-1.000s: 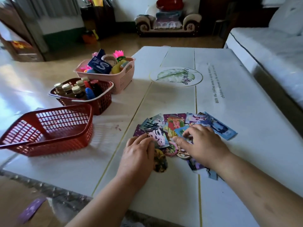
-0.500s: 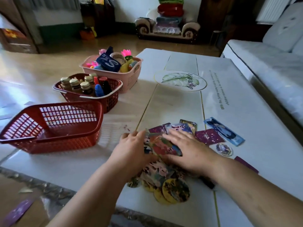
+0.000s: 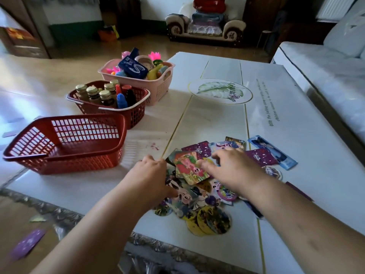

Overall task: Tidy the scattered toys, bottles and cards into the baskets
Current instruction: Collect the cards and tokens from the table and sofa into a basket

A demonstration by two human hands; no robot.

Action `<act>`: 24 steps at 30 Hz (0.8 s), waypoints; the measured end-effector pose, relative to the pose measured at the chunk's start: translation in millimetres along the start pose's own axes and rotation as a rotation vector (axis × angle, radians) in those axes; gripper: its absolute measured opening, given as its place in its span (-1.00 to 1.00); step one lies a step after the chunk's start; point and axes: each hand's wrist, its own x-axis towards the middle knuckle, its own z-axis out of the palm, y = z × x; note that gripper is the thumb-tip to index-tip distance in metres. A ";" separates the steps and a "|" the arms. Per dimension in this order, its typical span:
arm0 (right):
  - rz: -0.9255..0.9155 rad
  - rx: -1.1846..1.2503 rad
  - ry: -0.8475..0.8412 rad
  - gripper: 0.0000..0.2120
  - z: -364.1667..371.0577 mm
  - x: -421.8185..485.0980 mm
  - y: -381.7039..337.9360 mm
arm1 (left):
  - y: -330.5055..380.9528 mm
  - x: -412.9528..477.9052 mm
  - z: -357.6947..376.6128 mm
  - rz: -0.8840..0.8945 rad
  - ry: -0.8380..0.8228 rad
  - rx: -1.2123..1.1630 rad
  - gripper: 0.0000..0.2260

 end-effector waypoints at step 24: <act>-0.021 0.318 0.019 -0.82 -25.7 15.1 13.9 | -17.9 -3.9 -6.8 -0.122 0.416 -0.465 -0.84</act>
